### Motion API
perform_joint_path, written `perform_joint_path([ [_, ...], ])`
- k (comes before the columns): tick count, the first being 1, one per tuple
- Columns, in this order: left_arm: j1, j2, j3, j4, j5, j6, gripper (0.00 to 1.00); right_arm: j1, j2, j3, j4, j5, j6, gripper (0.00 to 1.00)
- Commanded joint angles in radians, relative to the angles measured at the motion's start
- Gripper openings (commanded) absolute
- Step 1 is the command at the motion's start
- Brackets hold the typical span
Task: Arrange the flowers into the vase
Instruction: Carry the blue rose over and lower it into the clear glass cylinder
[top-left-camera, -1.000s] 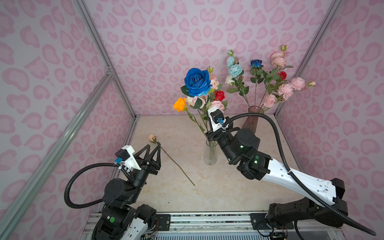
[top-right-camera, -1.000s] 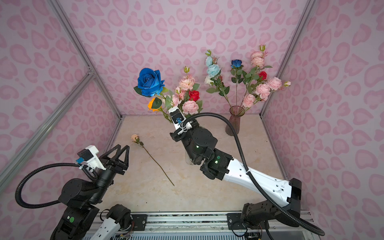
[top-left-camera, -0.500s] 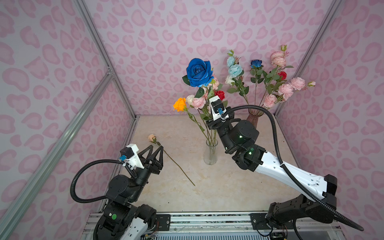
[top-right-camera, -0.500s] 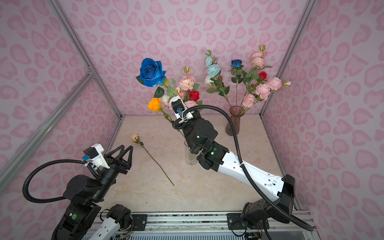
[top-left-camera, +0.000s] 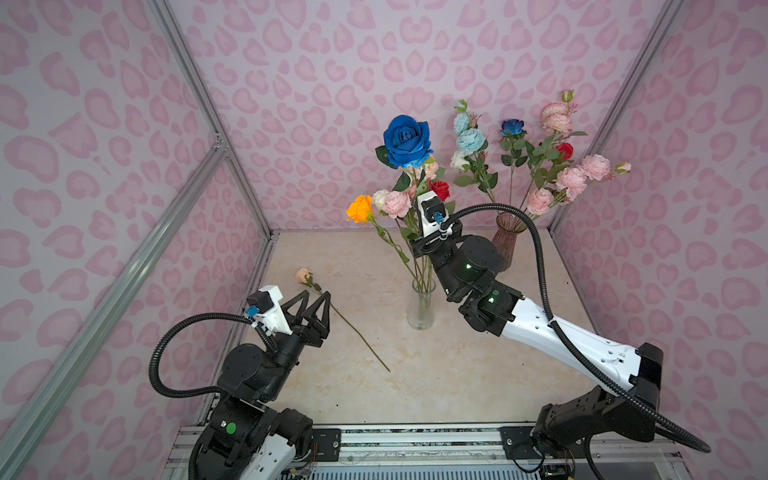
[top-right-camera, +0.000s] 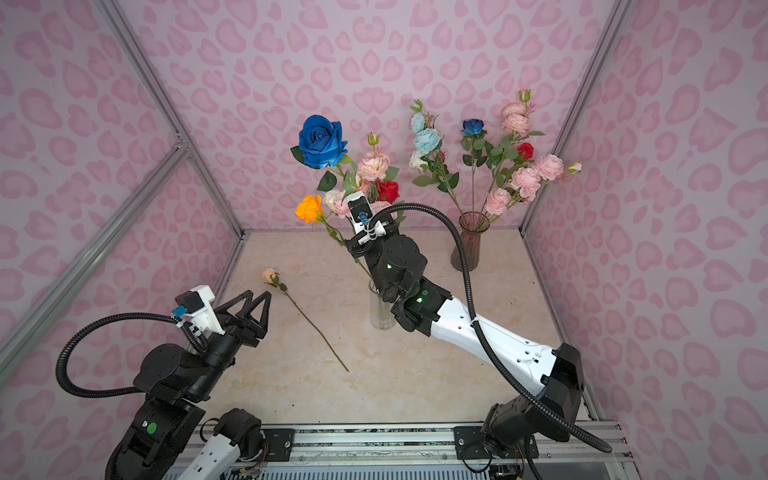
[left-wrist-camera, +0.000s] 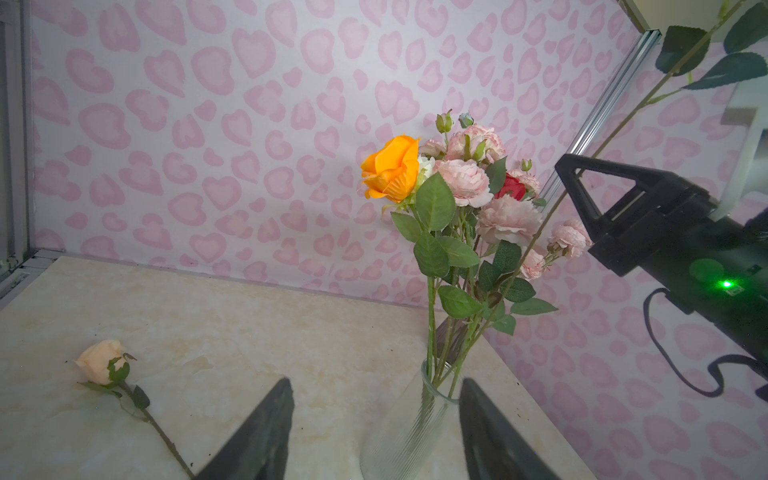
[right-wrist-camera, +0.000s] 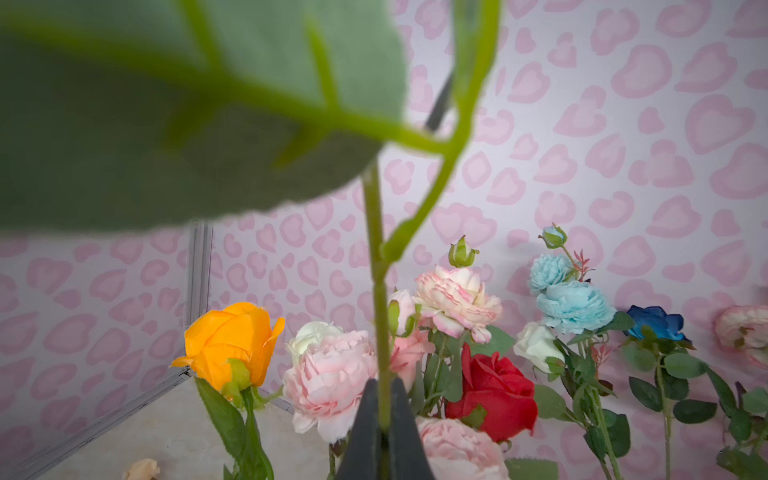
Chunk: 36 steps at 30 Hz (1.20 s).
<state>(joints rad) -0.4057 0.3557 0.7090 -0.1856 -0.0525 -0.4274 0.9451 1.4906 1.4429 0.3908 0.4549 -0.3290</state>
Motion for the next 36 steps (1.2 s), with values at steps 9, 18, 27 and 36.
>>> perform_joint_path([
  [9,0.001,0.001,0.004,0.014,0.006,-0.01,0.64,-0.005,0.008,-0.149,0.046,-0.035,0.187,0.0],
  [18,0.001,0.001,0.003,0.014,0.009,-0.011,0.64,-0.012,0.041,-0.258,0.118,-0.002,0.238,0.05],
  [27,0.001,0.004,0.0,0.016,0.009,-0.015,0.64,-0.028,0.034,-0.312,0.114,0.051,0.266,0.35],
  [36,0.001,0.026,0.001,0.019,0.02,-0.027,0.64,-0.029,0.005,-0.332,0.112,0.049,0.285,0.32],
])
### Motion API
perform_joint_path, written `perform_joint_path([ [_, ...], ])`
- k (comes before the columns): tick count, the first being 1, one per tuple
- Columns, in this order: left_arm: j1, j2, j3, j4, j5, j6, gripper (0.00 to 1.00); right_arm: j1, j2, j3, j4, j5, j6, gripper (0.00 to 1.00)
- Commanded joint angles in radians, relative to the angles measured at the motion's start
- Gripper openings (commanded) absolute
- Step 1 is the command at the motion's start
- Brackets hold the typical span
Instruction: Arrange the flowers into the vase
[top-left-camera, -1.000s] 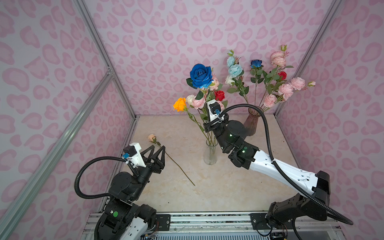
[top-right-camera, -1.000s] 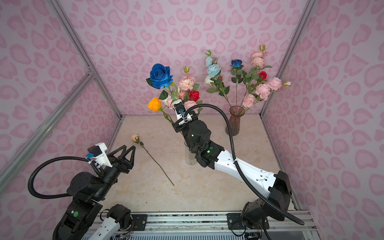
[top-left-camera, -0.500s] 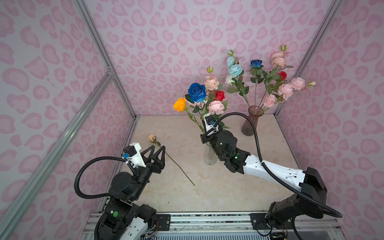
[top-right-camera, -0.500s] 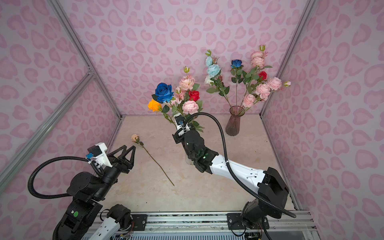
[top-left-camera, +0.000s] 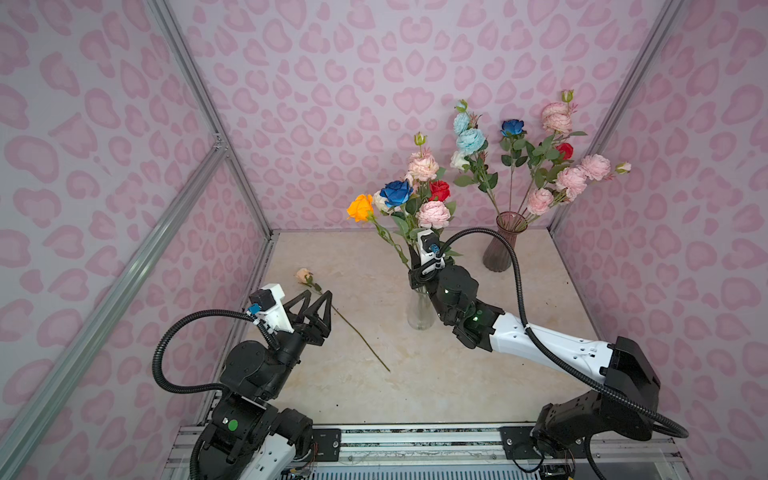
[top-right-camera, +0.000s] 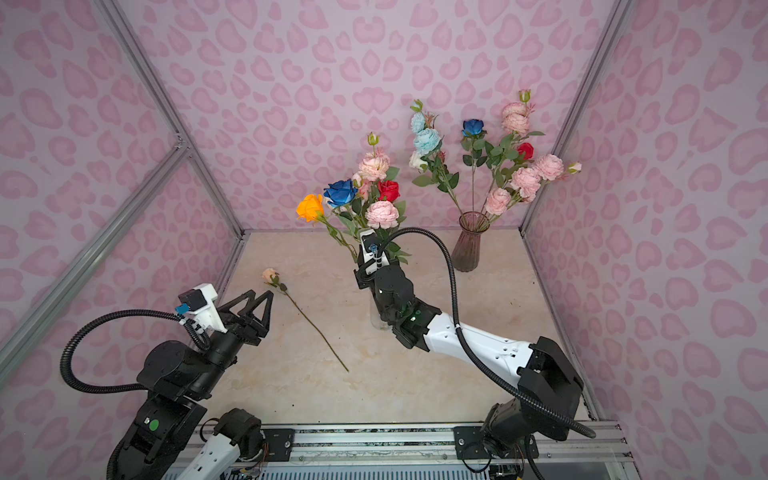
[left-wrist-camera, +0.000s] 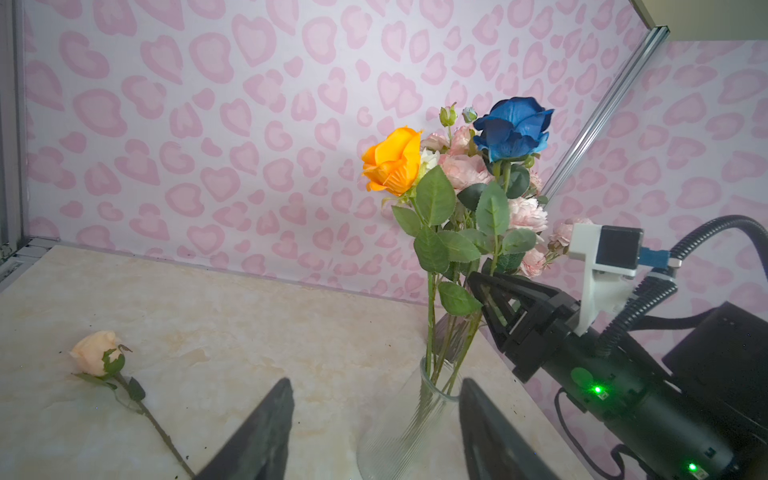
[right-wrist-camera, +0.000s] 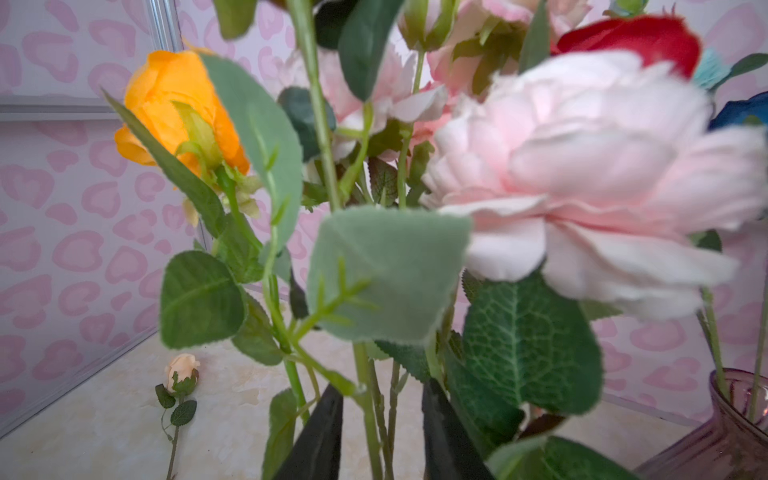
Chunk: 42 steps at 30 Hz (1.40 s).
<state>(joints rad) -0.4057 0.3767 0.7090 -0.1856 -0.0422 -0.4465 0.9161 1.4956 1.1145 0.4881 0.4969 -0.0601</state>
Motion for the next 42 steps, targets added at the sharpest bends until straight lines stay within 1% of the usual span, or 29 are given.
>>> perform_joint_path([
  [1,0.001,0.005,0.001,0.019,0.01,-0.007,0.64,0.0,-0.001,-0.002,0.012,0.002,0.016,0.33],
  [6,0.0,0.006,-0.001,0.018,-0.004,-0.007,0.64,0.001,-0.044,0.006,-0.027,-0.015,0.052,0.36],
  [9,0.001,0.033,0.003,0.0,-0.041,-0.031,0.64,0.019,-0.084,0.007,-0.048,-0.029,0.055,0.38],
  [15,0.001,0.136,0.015,-0.056,-0.126,-0.128,0.64,0.051,-0.14,0.011,-0.108,-0.024,0.043,0.43],
  [19,0.001,0.191,0.011,-0.054,-0.115,-0.161,0.64,0.056,-0.172,-0.006,-0.118,-0.018,0.03,0.45],
  [21,0.001,0.207,0.004,-0.049,-0.126,-0.178,0.64,0.061,-0.192,-0.01,-0.131,-0.017,0.026,0.46],
  [23,0.0,0.224,-0.007,-0.046,-0.153,-0.199,0.64,0.067,-0.219,-0.015,-0.145,-0.02,0.021,0.48],
  [26,0.002,0.282,-0.024,-0.074,-0.223,-0.263,0.64,0.086,-0.263,-0.023,-0.169,-0.029,0.017,0.49],
  [30,0.008,0.441,-0.016,-0.143,-0.311,-0.355,0.63,0.136,-0.321,-0.038,-0.206,-0.018,-0.007,0.5],
  [32,0.02,0.531,-0.003,-0.152,-0.321,-0.376,0.62,0.159,-0.35,-0.043,-0.244,-0.003,-0.021,0.5],
  [34,0.053,0.624,0.014,-0.171,-0.341,-0.429,0.61,0.181,-0.393,-0.059,-0.284,0.002,-0.027,0.5],
  [38,0.15,0.799,0.036,-0.094,-0.281,-0.448,0.61,0.208,-0.487,-0.104,-0.355,0.025,-0.002,0.49],
  [40,0.184,0.912,0.086,-0.093,-0.261,-0.433,0.59,0.209,-0.533,-0.131,-0.384,0.031,0.021,0.48],
  [42,0.213,1.028,0.153,-0.097,-0.228,-0.408,0.55,0.209,-0.572,-0.158,-0.407,0.05,0.039,0.46],
])
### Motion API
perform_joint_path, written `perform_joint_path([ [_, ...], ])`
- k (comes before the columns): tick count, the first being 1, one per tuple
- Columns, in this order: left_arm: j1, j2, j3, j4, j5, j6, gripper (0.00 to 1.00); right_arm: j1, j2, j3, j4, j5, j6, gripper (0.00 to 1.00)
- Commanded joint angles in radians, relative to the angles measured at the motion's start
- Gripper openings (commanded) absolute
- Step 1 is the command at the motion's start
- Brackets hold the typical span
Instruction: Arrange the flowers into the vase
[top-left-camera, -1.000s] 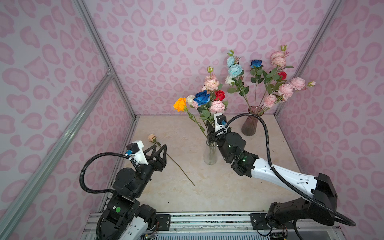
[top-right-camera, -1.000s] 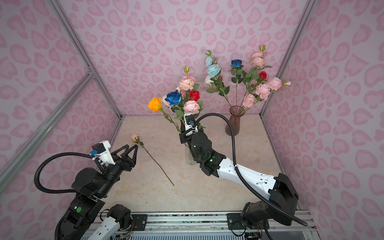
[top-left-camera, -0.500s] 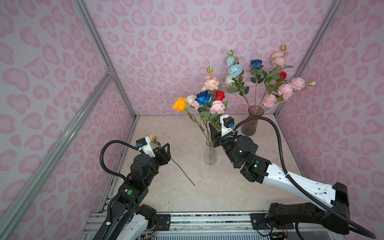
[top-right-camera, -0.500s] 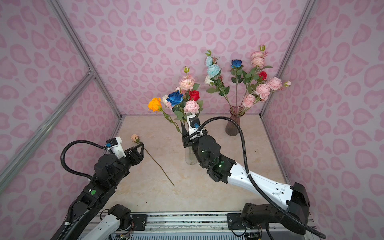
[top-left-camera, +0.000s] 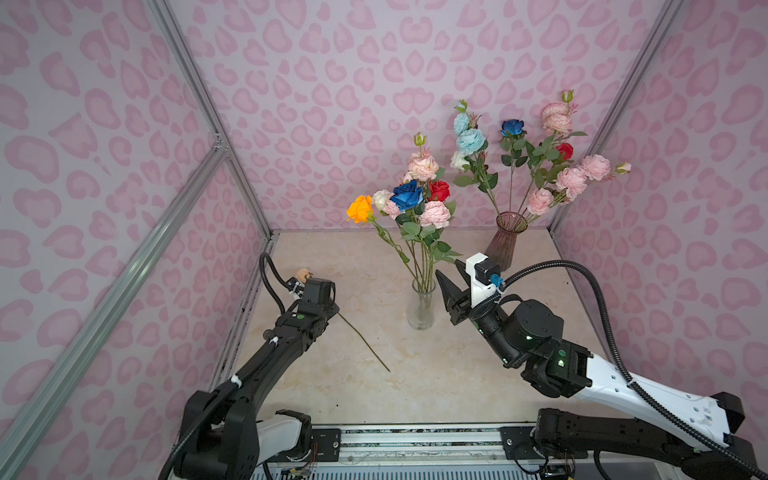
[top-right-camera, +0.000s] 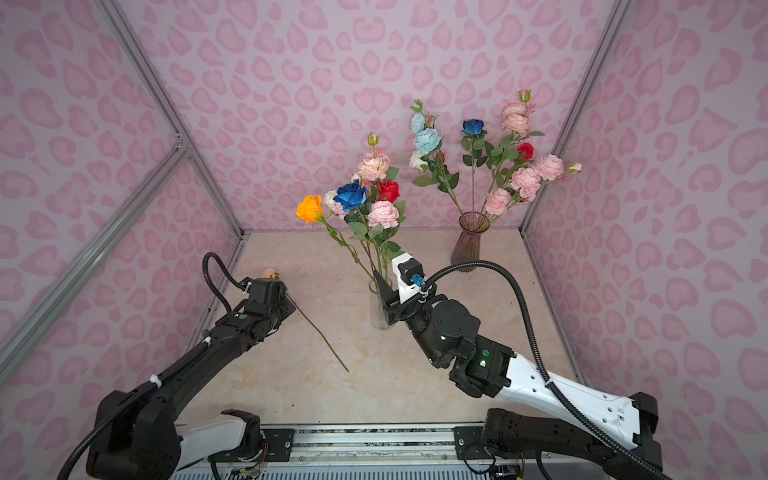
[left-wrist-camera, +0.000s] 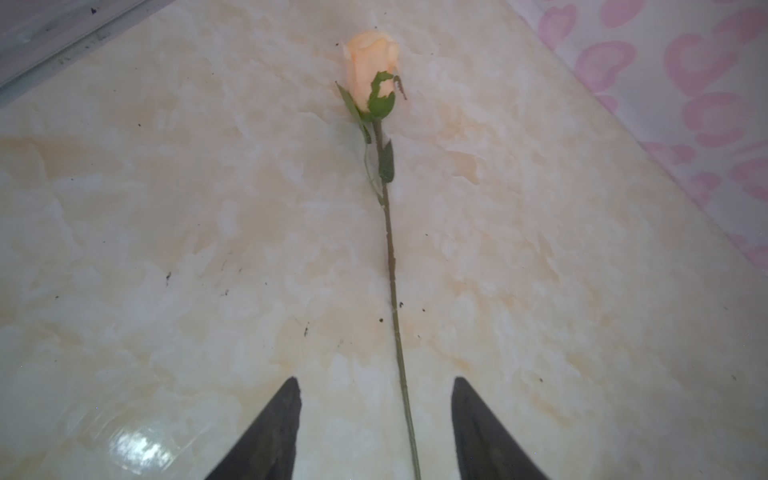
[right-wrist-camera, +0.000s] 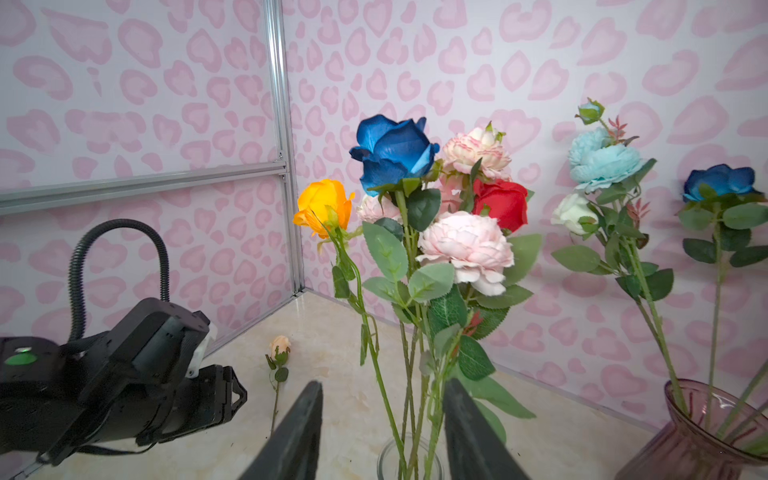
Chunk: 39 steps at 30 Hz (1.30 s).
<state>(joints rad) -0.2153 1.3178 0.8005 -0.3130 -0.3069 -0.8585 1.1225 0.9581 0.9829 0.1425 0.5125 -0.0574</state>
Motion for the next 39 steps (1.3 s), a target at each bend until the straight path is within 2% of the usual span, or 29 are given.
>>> perform_joint_path([
  [1,0.03,0.139,0.086,0.024,0.041,0.01,0.54,0.001,-0.051,-0.038,-0.073,0.041,0.044,0.46],
  [3,0.055,0.235,0.135,0.009,0.05,0.01,0.49,0.001,-0.084,-0.065,-0.091,0.047,0.058,0.46],
  [5,0.088,0.297,0.16,0.03,0.113,0.012,0.43,0.001,-0.11,-0.09,-0.1,0.046,0.075,0.45],
  [6,0.096,0.324,0.177,0.033,0.103,0.012,0.4,-0.001,-0.122,-0.101,-0.107,0.049,0.081,0.45],
  [14,0.105,0.482,0.316,0.014,0.152,0.054,0.38,-0.024,-0.157,-0.135,-0.104,0.024,0.106,0.45],
  [21,0.105,0.565,0.333,0.022,0.186,0.068,0.37,-0.075,-0.166,-0.154,-0.113,-0.009,0.137,0.46],
  [22,0.105,0.569,0.334,0.023,0.186,0.071,0.32,-0.077,-0.172,-0.16,-0.111,-0.009,0.14,0.46],
  [28,0.107,0.567,0.35,0.013,0.184,0.096,0.17,-0.097,-0.205,-0.183,-0.114,-0.011,0.166,0.46],
  [34,0.101,0.449,0.324,0.017,0.178,0.101,0.05,-0.098,-0.219,-0.178,-0.135,-0.009,0.173,0.47],
  [39,0.086,0.329,0.306,0.004,0.165,0.124,0.03,-0.099,-0.23,-0.191,-0.116,-0.014,0.193,0.47],
])
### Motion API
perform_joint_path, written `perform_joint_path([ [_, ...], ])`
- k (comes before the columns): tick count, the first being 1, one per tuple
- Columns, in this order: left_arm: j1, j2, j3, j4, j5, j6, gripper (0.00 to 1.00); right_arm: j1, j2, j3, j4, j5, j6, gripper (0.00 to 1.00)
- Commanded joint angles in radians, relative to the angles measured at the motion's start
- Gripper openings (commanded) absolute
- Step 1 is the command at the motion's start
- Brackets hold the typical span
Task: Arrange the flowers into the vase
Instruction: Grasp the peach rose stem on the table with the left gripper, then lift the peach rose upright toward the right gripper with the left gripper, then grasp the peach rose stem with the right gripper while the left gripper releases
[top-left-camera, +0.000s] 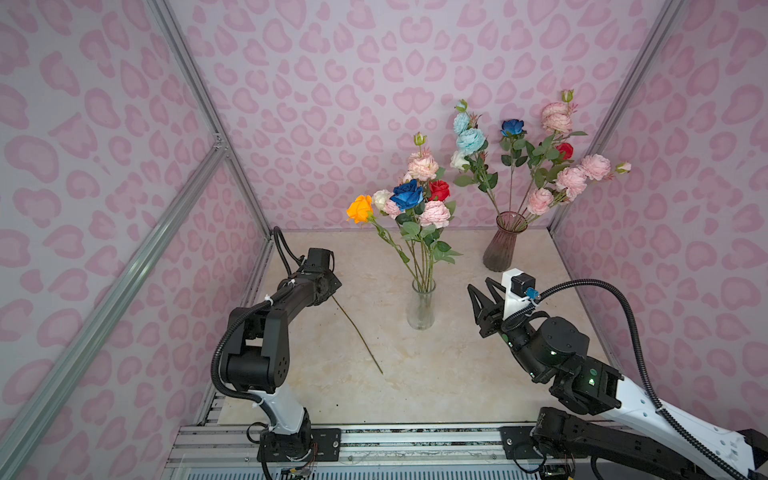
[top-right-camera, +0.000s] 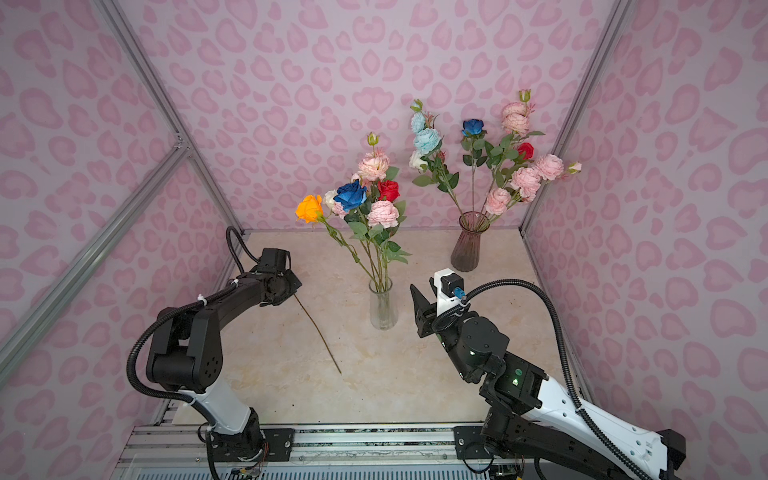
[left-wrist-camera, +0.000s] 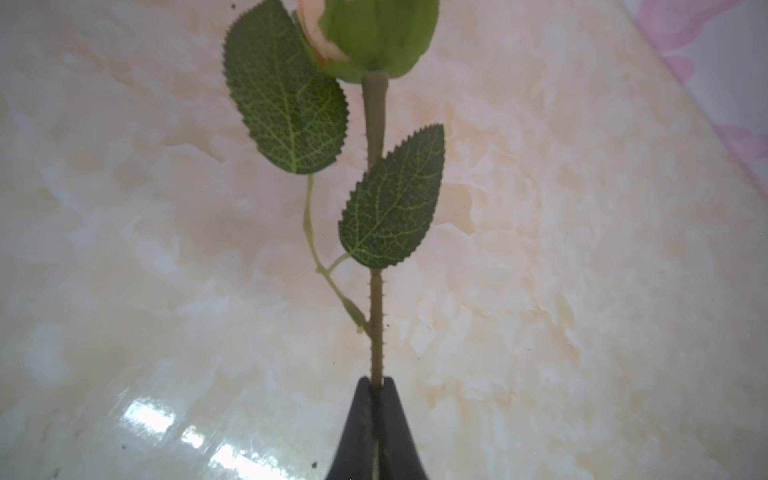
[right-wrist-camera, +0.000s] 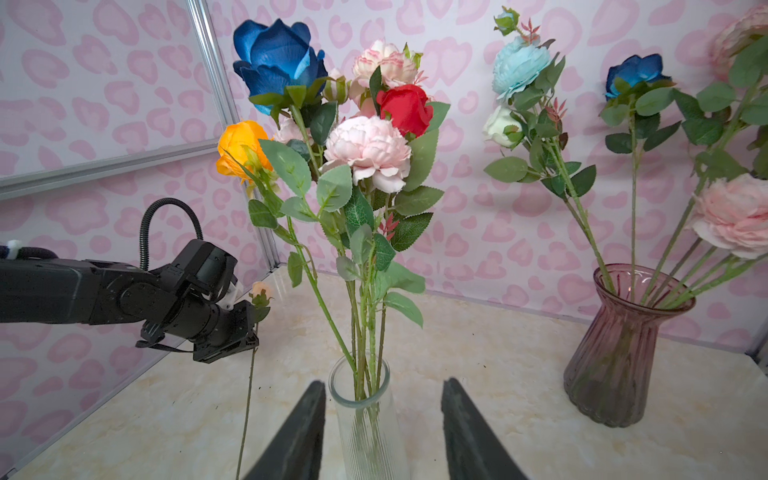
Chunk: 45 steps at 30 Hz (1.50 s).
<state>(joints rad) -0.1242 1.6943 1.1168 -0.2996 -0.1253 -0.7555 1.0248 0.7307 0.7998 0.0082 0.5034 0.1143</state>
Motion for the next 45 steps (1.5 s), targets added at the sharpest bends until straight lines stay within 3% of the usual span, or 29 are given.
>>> perform_joint_path([
  [1,-0.007,-0.072,-0.016,-0.014,-0.014,0.021,0.03,-0.001,-0.003,-0.008,0.019,-0.008,0.022,0.47],
  [6,-0.029,-0.223,-0.035,-0.019,0.019,0.04,0.03,-0.001,0.011,0.002,0.019,-0.024,0.036,0.47],
  [12,-0.091,-0.502,-0.049,0.018,0.062,0.148,0.04,-0.001,0.05,0.04,0.006,-0.083,0.056,0.47],
  [19,-0.124,-0.905,-0.259,0.262,0.25,0.228,0.04,0.004,0.125,0.094,0.024,-0.218,0.086,0.47],
  [25,-0.127,-1.194,-0.39,0.392,0.385,0.25,0.03,0.083,0.228,0.173,0.047,-0.303,0.072,0.49],
  [33,-0.132,-1.198,-0.321,0.395,0.586,0.217,0.03,0.194,0.439,0.328,0.06,-0.438,0.062,0.51],
  [39,-0.141,-1.175,-0.323,0.42,0.591,0.209,0.04,0.196,0.585,0.44,0.055,-0.562,0.106,0.52],
  [45,-0.143,-1.165,-0.325,0.435,0.591,0.212,0.04,0.197,0.691,0.527,0.042,-0.565,0.13,0.47],
])
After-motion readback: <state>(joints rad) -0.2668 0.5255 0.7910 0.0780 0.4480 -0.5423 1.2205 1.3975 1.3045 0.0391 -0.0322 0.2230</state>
